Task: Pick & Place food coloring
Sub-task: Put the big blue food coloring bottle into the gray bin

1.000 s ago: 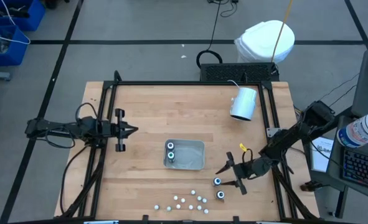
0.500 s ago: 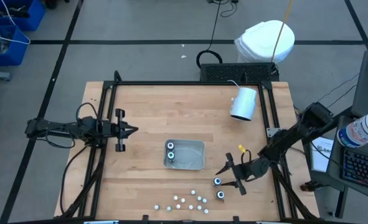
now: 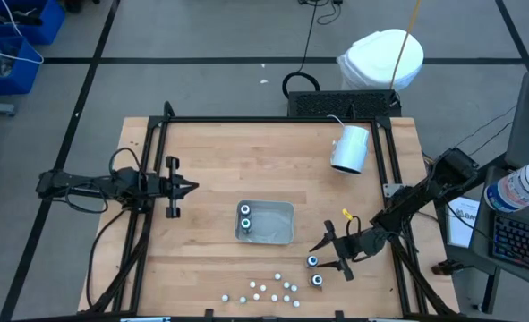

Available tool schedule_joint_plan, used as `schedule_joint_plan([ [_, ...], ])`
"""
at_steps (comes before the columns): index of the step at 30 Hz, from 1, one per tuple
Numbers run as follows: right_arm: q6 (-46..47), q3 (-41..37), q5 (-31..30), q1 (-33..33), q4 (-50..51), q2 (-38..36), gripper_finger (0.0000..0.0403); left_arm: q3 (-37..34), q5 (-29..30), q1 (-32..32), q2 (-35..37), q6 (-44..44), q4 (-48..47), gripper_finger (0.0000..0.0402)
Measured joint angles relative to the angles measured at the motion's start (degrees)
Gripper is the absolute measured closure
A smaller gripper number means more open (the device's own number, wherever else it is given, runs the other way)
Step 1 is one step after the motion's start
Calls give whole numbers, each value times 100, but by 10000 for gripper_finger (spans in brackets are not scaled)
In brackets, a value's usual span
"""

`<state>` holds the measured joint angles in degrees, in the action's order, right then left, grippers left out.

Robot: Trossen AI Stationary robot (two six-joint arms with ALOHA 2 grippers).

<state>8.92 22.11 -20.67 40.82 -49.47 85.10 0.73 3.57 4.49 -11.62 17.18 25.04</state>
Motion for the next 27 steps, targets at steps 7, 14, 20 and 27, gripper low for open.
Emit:
schedule_joint_plan([
  [7,-75,0,0,0,0,0,188,0,0,0,0,-82,-60,392],
  [14,-103,0,0,0,0,0,188,0,0,-1,-1,25,-109,392],
  [20,-273,0,2,0,0,0,188,0,0,-2,-2,-124,-136,392],
  [27,-255,0,4,13,0,0,188,0,1,0,-1,-164,-133,392],
])
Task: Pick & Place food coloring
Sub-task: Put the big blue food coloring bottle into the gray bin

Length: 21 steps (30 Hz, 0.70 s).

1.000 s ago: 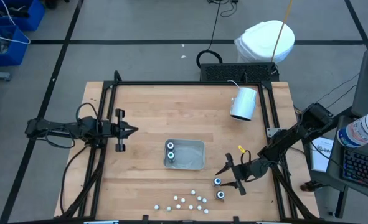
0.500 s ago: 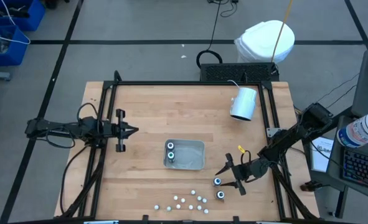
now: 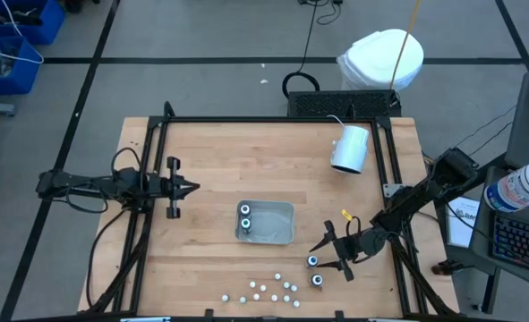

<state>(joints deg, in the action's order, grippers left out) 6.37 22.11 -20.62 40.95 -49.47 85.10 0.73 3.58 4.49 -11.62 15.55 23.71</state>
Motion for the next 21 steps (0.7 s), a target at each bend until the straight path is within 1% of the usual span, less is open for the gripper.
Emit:
schedule_joint_plan([
  [12,223,0,1,-1,-1,1,188,0,2,0,1,328,50,392],
  [21,189,-2,-11,-13,-124,207,188,0,2,-1,1,383,54,392],
])
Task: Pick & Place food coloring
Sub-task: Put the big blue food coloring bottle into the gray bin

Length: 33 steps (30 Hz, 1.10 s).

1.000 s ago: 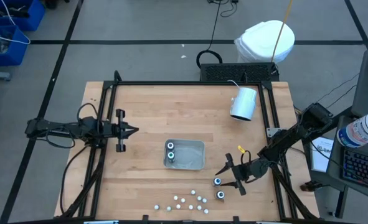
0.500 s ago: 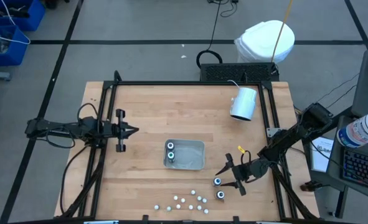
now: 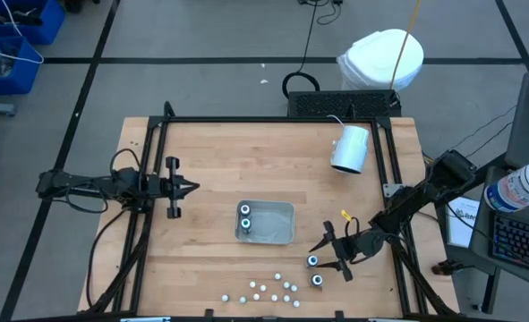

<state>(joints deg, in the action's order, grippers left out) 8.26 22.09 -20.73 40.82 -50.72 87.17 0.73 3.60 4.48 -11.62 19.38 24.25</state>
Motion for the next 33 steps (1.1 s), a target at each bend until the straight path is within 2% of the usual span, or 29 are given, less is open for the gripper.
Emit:
schedule_joint_plan([
  [33,-125,4,133,-42,-47,5,188,0,0,1,0,-9,-2,392],
])
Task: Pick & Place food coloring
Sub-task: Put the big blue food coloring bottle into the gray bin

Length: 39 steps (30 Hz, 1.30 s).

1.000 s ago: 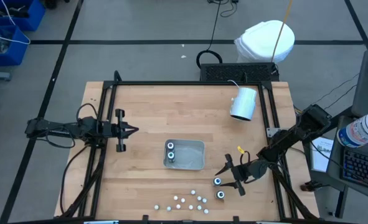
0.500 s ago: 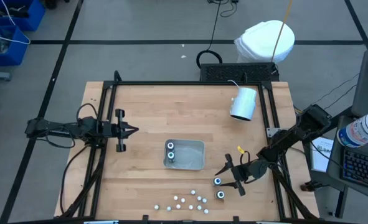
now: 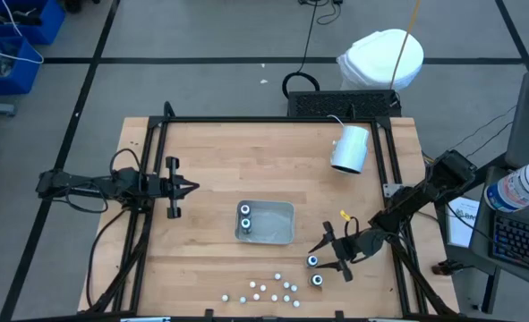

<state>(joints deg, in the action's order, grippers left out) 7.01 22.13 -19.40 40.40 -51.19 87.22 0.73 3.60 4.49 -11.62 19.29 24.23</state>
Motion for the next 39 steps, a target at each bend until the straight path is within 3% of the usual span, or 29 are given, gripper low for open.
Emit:
schedule_joint_plan([
  [39,-6,5,320,-233,-137,177,188,0,64,0,0,11,-2,392],
])
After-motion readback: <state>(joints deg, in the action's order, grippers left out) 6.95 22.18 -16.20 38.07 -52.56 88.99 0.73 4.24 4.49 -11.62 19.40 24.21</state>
